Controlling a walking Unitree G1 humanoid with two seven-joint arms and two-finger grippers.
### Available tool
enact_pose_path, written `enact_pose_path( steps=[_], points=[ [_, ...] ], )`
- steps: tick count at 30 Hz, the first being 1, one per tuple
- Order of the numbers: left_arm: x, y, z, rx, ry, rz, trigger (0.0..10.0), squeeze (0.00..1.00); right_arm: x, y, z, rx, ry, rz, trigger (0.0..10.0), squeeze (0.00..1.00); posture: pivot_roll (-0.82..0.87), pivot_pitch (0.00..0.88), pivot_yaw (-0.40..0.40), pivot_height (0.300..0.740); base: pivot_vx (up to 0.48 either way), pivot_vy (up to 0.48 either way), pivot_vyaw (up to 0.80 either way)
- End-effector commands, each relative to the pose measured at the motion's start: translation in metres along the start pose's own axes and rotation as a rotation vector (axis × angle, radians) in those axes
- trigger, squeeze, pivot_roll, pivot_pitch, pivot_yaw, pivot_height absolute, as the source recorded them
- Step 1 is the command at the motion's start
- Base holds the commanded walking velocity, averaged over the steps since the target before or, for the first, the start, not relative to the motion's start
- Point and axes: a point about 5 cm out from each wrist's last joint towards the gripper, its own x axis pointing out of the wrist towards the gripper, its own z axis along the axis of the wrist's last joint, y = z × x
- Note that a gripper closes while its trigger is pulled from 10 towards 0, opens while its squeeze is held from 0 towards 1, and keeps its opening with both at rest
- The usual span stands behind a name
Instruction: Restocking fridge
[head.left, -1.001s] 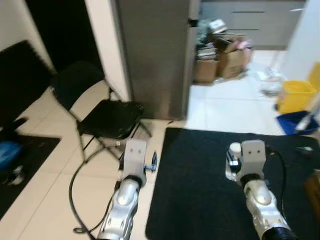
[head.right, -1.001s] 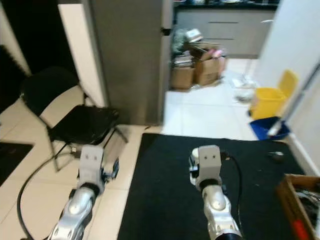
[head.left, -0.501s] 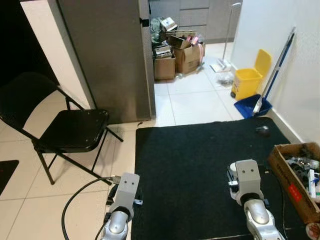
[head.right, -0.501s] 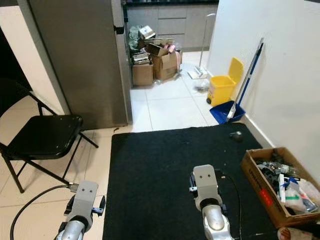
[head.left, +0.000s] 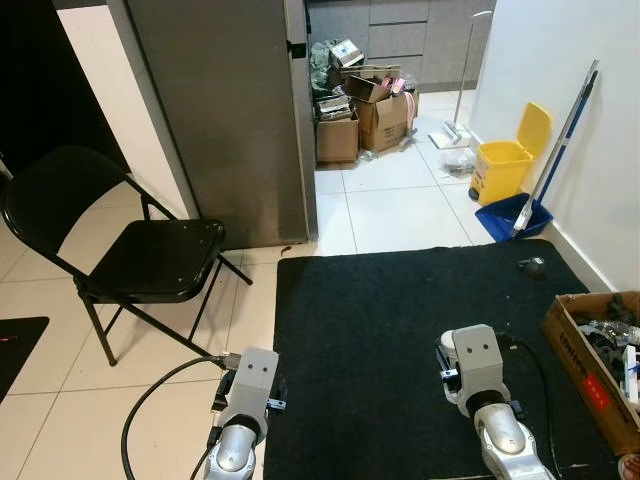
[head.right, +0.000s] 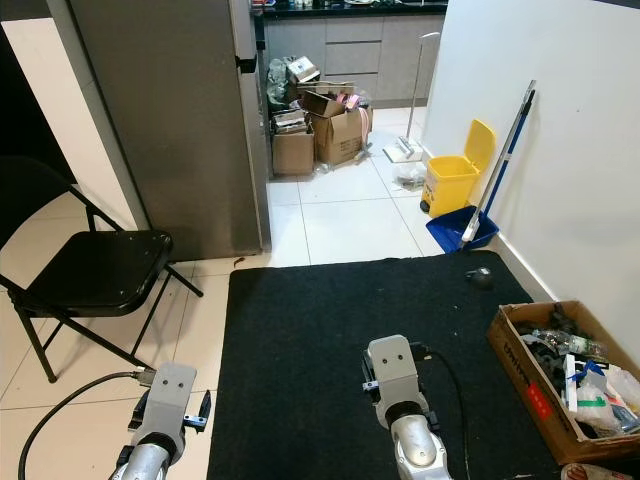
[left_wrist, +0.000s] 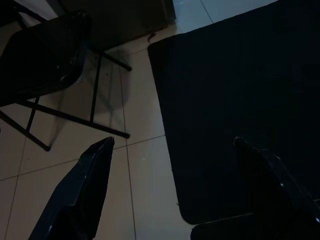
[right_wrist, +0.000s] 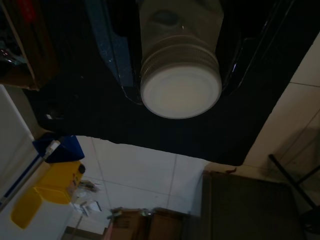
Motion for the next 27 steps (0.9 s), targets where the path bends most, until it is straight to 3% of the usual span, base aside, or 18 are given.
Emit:
enact_pose_path(
  steps=[1,5,9,13,18,25,27],
  points=[
    [0.0,0.001,0.002,0.025,-0.018,-0.017,10.0,0.0,0.0,0.003,0.003,0.01,-0.028,0.008,10.0,0.0,-0.06,0.036,0.014,0.74,0.0,0.0,0.0],
    [0.0,-0.006,0.003,0.046,-0.037,-0.043,10.0,0.0,-0.005,0.008,-0.005,-0.019,-0.012,0.037,10.0,0.0,-0.06,0.034,0.012,0.74,0.0,0.0,0.0],
    [-0.003,-0.002,-0.009,0.041,0.013,-0.02,10.0,0.0,-0.015,0.009,-0.023,-0.055,0.062,0.044,10.0,0.0,-0.06,0.033,0.011,0.74,0.0,0.0,0.0],
    [-0.012,0.023,-0.04,-0.048,0.155,0.105,10.0,0.0,-0.029,0.011,-0.04,-0.058,0.131,0.055,10.0,0.0,-0.07,0.035,0.008,0.74,0.0,0.0,0.0],
    [-0.019,0.037,-0.055,-0.056,0.22,0.162,10.0,0.0,-0.03,0.012,-0.041,-0.061,0.134,0.061,10.0,0.0,-0.06,0.037,0.006,0.74,0.0,0.0,0.0],
    [-0.023,0.035,-0.06,-0.05,0.238,0.152,10.0,0.0,-0.028,0.013,-0.04,-0.06,0.131,0.064,10.0,0.0,-0.06,0.038,0.005,0.74,0.0,0.0,0.0],
    [-0.021,0.028,-0.055,-0.05,0.206,0.125,10.0,0.0,-0.027,0.014,-0.039,-0.059,0.125,0.069,10.0,0.0,-0.06,0.038,0.001,0.74,0.0,0.0,0.0]
  ],
)
